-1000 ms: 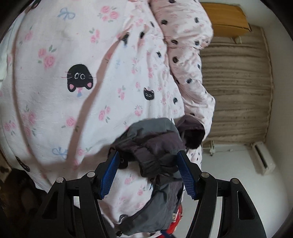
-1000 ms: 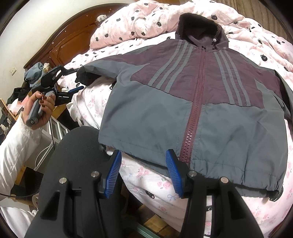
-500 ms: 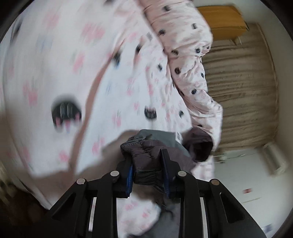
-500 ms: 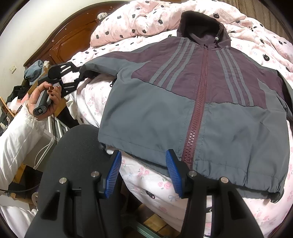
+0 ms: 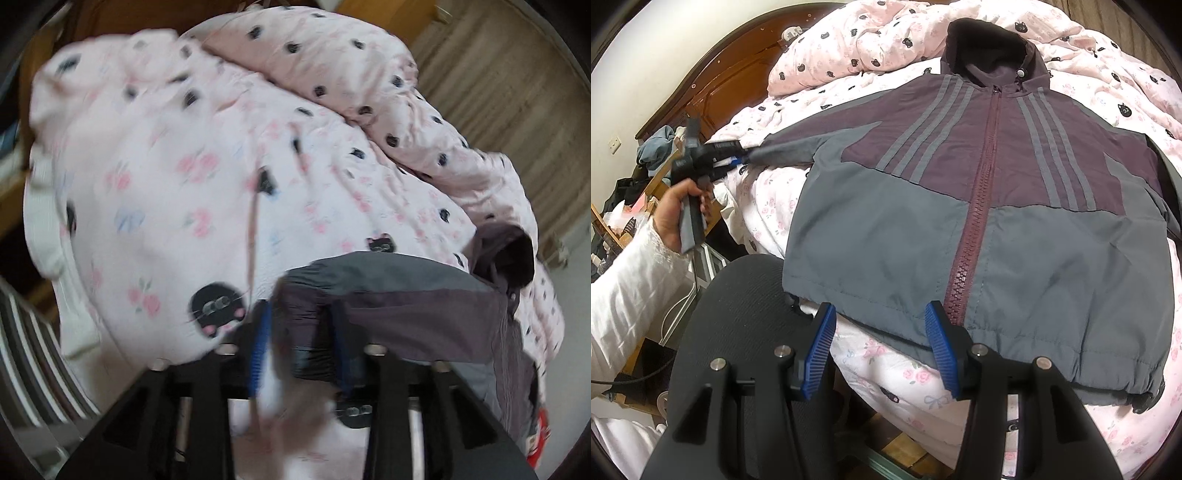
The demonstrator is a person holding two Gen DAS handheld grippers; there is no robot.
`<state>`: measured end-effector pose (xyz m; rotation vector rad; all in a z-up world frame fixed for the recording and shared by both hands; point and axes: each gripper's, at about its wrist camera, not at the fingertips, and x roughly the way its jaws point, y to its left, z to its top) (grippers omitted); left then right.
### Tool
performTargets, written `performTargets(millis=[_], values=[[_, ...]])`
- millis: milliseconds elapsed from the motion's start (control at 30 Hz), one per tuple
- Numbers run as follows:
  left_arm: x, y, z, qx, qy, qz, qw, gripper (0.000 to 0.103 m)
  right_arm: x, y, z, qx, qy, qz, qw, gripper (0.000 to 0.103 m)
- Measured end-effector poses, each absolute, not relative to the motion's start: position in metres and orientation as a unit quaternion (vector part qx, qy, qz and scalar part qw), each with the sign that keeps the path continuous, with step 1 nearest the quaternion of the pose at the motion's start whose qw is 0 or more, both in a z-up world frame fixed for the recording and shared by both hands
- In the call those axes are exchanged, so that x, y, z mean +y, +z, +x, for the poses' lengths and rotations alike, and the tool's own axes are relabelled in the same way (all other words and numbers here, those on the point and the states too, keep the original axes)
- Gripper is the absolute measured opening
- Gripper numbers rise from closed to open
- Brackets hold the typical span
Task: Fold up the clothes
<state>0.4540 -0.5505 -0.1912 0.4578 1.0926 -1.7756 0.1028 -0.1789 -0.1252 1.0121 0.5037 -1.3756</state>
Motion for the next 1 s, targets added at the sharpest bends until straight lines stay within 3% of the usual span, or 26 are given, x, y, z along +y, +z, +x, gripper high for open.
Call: performTargets(millis=[100, 300, 533, 767, 1000], values=[[-0.545, -0.187, 0.463, 0.448, -0.729, 0.167, 0.490, 0.047, -0.177, -0.126, 0.100, 0.219, -0.600, 0.444, 0.628, 0.052], [-0.530, -0.150, 0.468, 0.411, -0.753, 0.114, 0.502, 0.047, -0.178, -0.130, 0.099, 0.215, -0.598, 0.449, 0.628, 0.052], [-0.508, -0.130, 0.413, 0.374, -0.811, 0.148, 0.426, 0.047, -0.182, -0.134, 0.105, 0.220, -0.592, 0.449, 0.632, 0.052], [-0.505, -0.190, 0.356, 0.406, -0.782, 0.263, 0.394, 0.047, -0.179, -0.132, 0.104, 0.219, -0.595, 0.448, 0.630, 0.052], [-0.491, -0.180, 0.351, 0.362, -0.796, 0.255, 0.413, 0.047, -0.173, -0.133, 0.098, 0.212, -0.598, 0.453, 0.626, 0.052]])
